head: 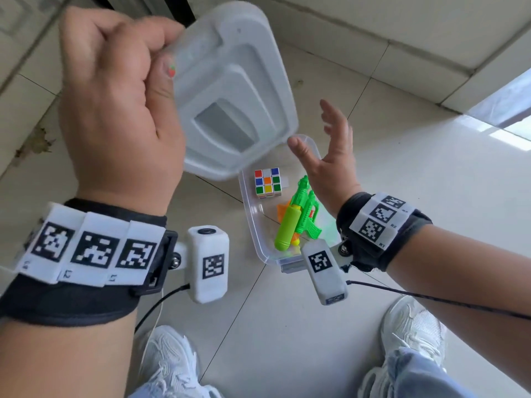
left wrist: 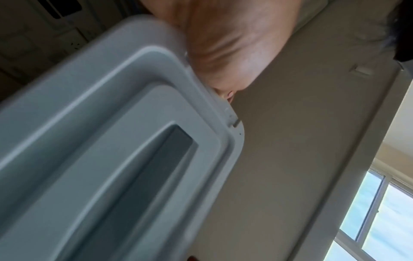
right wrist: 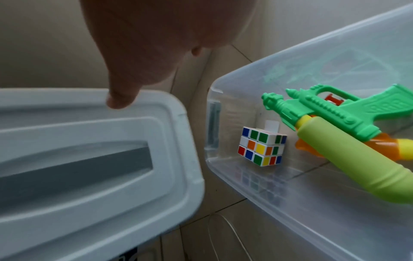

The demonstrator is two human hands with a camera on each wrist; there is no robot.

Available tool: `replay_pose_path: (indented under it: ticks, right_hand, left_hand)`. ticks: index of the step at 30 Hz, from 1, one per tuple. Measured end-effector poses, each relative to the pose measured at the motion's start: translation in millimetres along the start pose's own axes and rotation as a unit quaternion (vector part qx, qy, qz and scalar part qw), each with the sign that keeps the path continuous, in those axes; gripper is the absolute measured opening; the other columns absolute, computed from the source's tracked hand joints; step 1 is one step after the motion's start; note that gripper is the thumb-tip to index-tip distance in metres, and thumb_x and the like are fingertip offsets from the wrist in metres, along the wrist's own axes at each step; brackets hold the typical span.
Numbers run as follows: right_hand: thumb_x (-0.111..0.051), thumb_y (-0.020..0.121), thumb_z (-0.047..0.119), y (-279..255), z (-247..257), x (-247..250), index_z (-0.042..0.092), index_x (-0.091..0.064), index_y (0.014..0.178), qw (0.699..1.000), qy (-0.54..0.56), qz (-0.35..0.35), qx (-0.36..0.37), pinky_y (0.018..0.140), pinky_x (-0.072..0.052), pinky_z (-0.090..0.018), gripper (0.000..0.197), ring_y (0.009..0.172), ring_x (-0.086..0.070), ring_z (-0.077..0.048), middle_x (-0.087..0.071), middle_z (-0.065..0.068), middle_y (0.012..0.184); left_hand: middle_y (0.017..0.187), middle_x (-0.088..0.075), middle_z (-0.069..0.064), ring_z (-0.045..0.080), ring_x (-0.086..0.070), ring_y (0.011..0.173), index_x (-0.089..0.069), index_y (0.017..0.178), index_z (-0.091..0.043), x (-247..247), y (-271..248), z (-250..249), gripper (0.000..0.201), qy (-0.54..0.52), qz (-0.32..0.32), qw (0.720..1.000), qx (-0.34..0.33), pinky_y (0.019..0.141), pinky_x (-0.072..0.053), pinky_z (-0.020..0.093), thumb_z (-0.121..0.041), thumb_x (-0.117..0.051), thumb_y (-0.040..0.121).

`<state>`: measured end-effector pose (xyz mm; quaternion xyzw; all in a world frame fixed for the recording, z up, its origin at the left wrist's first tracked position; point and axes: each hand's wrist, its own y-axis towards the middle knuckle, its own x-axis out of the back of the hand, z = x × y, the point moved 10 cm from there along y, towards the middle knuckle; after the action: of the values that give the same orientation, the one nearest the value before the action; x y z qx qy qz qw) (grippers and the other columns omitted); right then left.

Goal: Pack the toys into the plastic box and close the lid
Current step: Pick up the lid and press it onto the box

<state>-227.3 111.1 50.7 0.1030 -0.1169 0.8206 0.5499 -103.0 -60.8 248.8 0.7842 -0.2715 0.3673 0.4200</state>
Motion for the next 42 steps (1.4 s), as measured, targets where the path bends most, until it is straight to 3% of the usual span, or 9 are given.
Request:
replay_pose_path:
  ticks: [4, 7, 13, 15, 17, 21, 25, 29, 42]
  right_hand:
    - [-0.061, 0.082, 0.047, -2.6, 11.1, -4.7, 0.025, -0.045, 0.13, 0.999, -0.005, 0.03, 0.044, 0.102, -0.039, -0.027, 0.055, 0.118, -0.048, -0.01, -0.051, 0.001, 0.122]
    - [-0.054, 0.089, 0.037, -6.1, 9.4, -13.1, 0.029, -0.046, 0.082, 0.997, 0.004, 0.078, 0.026, 0.059, -0.036, -0.007, 0.014, 0.062, -0.047, 0.008, -0.046, 0.013, 0.07]
    - [-0.054, 0.094, 0.027, -14.1, -10.8, -8.5, 0.029, -0.039, 0.066, 0.997, 0.032, 0.058, -0.038, 0.048, -0.032, -0.009, 0.032, 0.048, -0.042, 0.004, -0.04, 0.013, 0.052]
    - [-0.055, 0.094, 0.03, -16.9, -19.8, -9.6, 0.028, -0.04, 0.067, 0.996, 0.019, 0.069, -0.056, 0.048, -0.032, -0.01, 0.03, 0.048, -0.042, 0.004, -0.04, 0.012, 0.057]
    - [-0.054, 0.093, 0.035, -20.5, -32.0, -10.6, 0.027, -0.043, 0.071, 0.994, 0.007, 0.072, -0.079, 0.051, -0.035, -0.015, 0.026, 0.051, -0.043, 0.001, -0.043, 0.011, 0.061]
    - [-0.05, 0.093, 0.037, -32.1, -56.9, -9.8, 0.025, -0.051, 0.106, 0.99, 0.011, 0.052, -0.131, 0.062, -0.049, -0.033, 0.018, 0.065, -0.054, -0.016, -0.057, 0.006, 0.075]
    - [-0.047, 0.095, 0.034, -48.4, -77.6, -3.9, 0.031, -0.045, 0.132, 0.98, -0.056, 0.059, -0.182, 0.083, -0.052, -0.038, 0.037, 0.095, -0.061, -0.025, -0.062, 0.0, 0.103]
    - [-0.05, 0.093, 0.03, -52.8, -91.1, 7.2, 0.027, -0.046, 0.139, 0.967, -0.155, 0.048, -0.194, 0.109, -0.032, -0.041, 0.047, 0.121, -0.041, -0.026, -0.048, -0.006, 0.127]
    - [-0.048, 0.093, 0.022, -56.3, -114.4, 16.7, 0.022, -0.044, 0.141, 0.958, -0.133, 0.057, -0.248, 0.094, -0.039, -0.026, 0.049, 0.104, -0.049, -0.016, -0.045, -0.005, 0.13]
  left_hand:
    - [0.12, -0.058, 0.018, 0.024, -0.057, 0.108, -0.061, 0.122, -0.013, -6.4, 0.1, 4.3, 0.036, -0.037, 0.004, 0.999, -0.009, 0.095, -0.046, 0.029, -0.028, -0.036, 0.101]
    - [0.119, -0.058, 0.015, 0.025, -0.059, 0.108, -0.062, 0.121, -0.012, -9.2, 2.2, 6.4, 0.034, -0.055, -0.004, 0.998, -0.012, 0.095, -0.047, 0.035, -0.027, -0.039, 0.101]
    - [0.14, -0.036, 0.007, 0.02, -0.043, 0.131, -0.031, 0.147, -0.012, -54.9, -25.4, 48.4, 0.063, -0.129, 0.033, 0.982, 0.131, 0.106, -0.04, 0.02, -0.033, -0.055, 0.093]
    - [0.151, -0.024, 0.01, 0.017, -0.036, 0.136, -0.013, 0.153, -0.013, -81.4, -53.9, 68.0, 0.08, -0.16, 0.075, 0.955, 0.236, 0.104, -0.035, 0.008, -0.03, -0.06, 0.091]
    - [0.159, -0.016, 0.009, 0.019, -0.03, 0.143, 0.0, 0.154, -0.016, -107.7, -86.4, 84.1, 0.092, -0.192, 0.114, 0.917, 0.33, 0.116, -0.028, 0.024, -0.03, -0.063, 0.089]
    - [0.139, -0.055, 0.004, 0.023, -0.056, 0.123, -0.026, 0.148, -0.016, -155.5, -144.5, 95.0, 0.068, -0.219, 0.212, 0.848, 0.434, 0.106, -0.043, 0.039, -0.033, -0.058, 0.09]
    - [0.121, -0.064, 0.007, 0.025, -0.06, 0.098, -0.043, 0.134, -0.012, -175.9, -171.3, 90.9, 0.044, -0.168, 0.278, 0.83, 0.453, 0.082, -0.043, 0.029, -0.03, -0.051, 0.095]
    - [0.13, -0.058, 0.012, 0.033, -0.058, 0.113, -0.038, 0.139, -0.009, -195.2, -188.4, 95.0, 0.055, -0.136, 0.319, 0.807, 0.478, 0.093, -0.046, 0.036, -0.036, -0.052, 0.093]
    - [0.091, -0.066, 0.002, 0.026, -0.063, 0.086, -0.056, 0.11, -0.013, -211.3, -188.5, 90.1, 0.03, -0.128, 0.339, 0.831, 0.423, 0.075, -0.048, 0.033, -0.034, -0.06, 0.089]
